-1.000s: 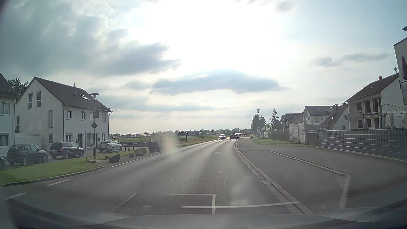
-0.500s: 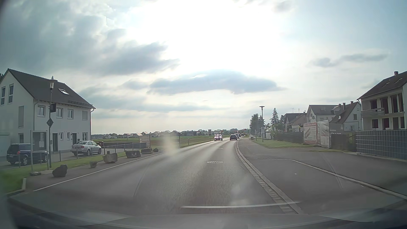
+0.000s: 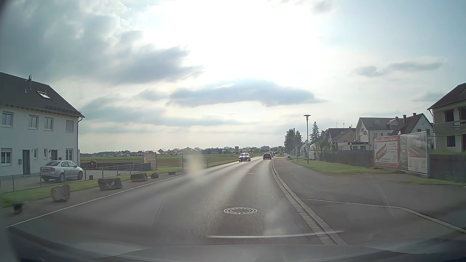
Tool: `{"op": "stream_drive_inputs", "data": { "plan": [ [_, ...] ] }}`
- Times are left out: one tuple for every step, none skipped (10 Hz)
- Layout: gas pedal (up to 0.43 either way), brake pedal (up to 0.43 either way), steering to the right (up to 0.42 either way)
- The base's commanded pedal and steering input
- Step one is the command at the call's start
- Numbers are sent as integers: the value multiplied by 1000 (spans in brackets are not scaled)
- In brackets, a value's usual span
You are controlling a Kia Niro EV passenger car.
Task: Follow the waypoints while adhering to traffic rules and regulations
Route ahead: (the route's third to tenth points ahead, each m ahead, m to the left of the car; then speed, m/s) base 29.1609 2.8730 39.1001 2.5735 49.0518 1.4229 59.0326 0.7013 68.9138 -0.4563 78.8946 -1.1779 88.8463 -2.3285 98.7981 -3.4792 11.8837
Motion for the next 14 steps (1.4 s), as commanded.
{"op": "stream_drive_inputs", "data": {
  "plan": [
    [177, 0, 14],
    [169, 0, 15],
    [169, 0, 14],
    [169, 0, 14],
    [169, 0, 13],
    [169, 0, 13],
    [169, 0, 12],
    [169, 0, 11],
    [169, 0, 11],
    [169, 0, 10],
    [169, 0, 10],
    [169, 0, 9],
    [169, 0, 9],
    [169, 0, 8]
  ]
}}
